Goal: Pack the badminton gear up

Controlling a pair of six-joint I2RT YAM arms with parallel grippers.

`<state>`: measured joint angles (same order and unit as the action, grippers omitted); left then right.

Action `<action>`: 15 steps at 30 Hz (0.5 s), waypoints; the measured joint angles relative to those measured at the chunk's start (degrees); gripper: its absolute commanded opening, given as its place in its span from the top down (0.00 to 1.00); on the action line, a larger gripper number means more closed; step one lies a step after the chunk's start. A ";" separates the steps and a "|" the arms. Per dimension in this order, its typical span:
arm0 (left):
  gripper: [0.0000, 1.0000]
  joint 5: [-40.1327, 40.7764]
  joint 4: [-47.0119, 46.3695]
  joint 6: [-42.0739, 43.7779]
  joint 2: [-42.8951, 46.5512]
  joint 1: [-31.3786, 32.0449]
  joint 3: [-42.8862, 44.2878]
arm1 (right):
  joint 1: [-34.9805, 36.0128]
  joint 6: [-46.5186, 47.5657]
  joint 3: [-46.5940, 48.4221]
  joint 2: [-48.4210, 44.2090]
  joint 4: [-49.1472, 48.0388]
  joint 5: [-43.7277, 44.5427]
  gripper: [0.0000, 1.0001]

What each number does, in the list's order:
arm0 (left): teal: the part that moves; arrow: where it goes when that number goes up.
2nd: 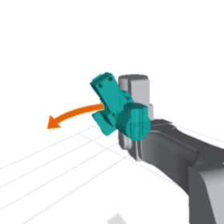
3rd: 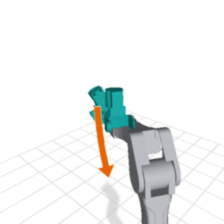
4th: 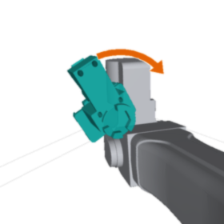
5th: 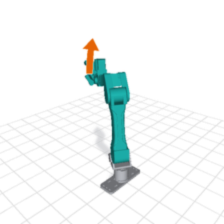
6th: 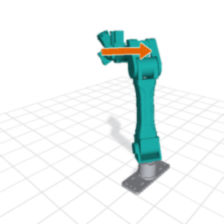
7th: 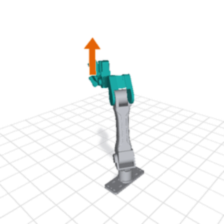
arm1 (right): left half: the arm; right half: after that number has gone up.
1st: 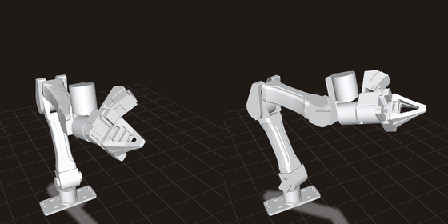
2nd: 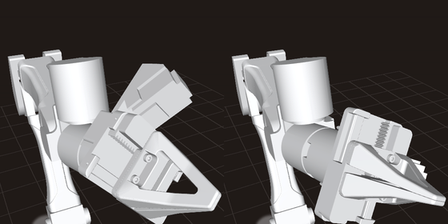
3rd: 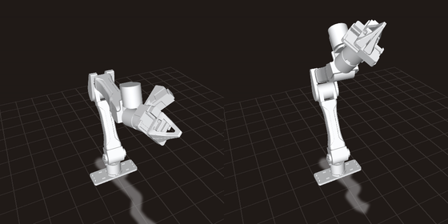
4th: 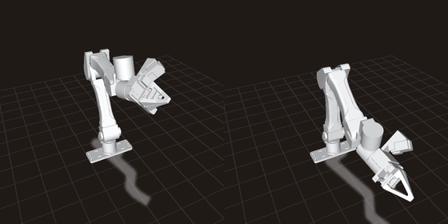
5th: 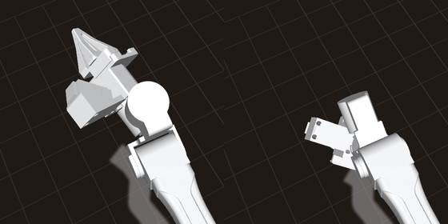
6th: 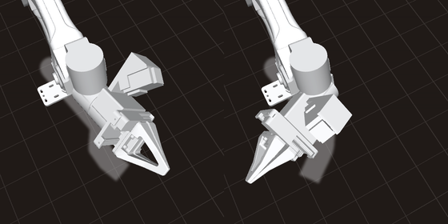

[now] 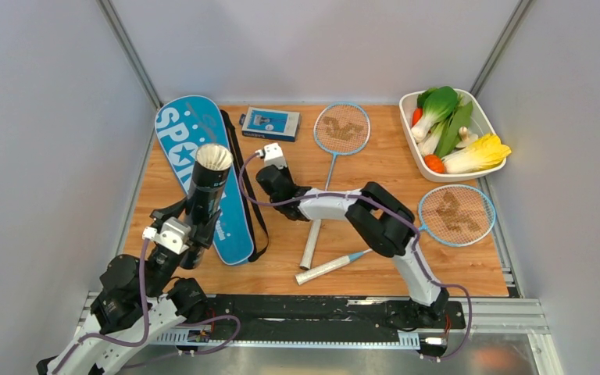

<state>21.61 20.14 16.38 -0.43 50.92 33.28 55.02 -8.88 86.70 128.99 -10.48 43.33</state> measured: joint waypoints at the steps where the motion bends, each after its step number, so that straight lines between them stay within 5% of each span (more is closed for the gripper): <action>1: 0.43 0.02 0.26 0.22 0.00 0.00 -0.02 | -0.42 -0.33 -1.90 -2.51 0.04 -2.23 1.00; 7: 0.43 -0.46 3.80 1.99 0.00 0.00 -0.02 | -6.62 -1.86 -6.29 -18.36 3.02 -19.74 1.00; 15: 0.42 -7.96 11.72 8.90 0.00 0.00 0.63 | -16.13 0.22 -0.76 -36.48 18.84 -44.81 1.00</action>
<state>13.65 31.86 25.28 -0.43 50.92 33.91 38.89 -8.67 85.93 92.51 8.36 -1.48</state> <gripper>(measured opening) 0.737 0.006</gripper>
